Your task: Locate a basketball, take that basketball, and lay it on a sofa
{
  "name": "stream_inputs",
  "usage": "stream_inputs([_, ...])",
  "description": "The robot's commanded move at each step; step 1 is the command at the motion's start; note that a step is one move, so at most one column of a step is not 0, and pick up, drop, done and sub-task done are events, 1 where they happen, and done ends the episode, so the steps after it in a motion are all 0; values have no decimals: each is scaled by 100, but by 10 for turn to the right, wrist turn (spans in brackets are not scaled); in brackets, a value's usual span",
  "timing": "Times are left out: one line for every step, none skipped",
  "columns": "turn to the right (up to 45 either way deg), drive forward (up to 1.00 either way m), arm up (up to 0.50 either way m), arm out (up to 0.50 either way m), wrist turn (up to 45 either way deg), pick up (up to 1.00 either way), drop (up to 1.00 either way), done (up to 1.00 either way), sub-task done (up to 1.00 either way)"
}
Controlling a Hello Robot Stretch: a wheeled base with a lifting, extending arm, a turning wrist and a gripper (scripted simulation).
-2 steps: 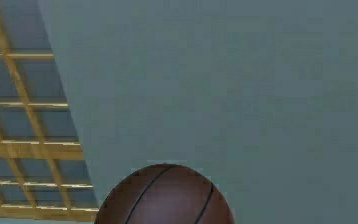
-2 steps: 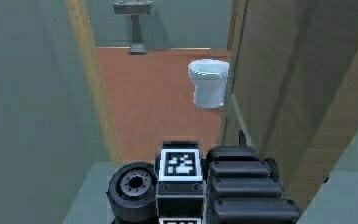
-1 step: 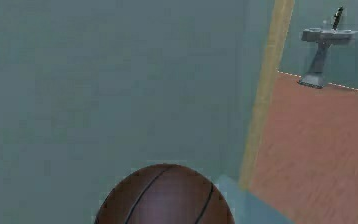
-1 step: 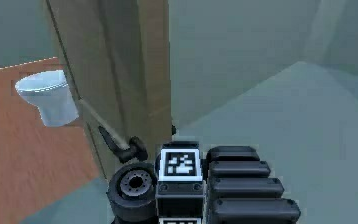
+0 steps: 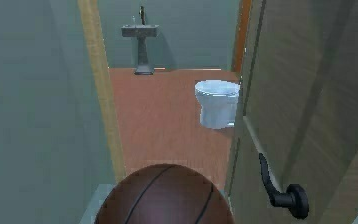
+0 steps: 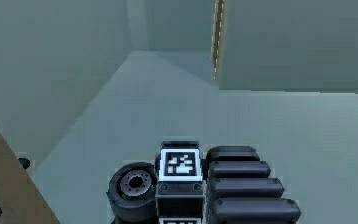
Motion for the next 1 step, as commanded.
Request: stream_inputs([0, 100, 0, 0, 0, 0, 0, 0, 0])
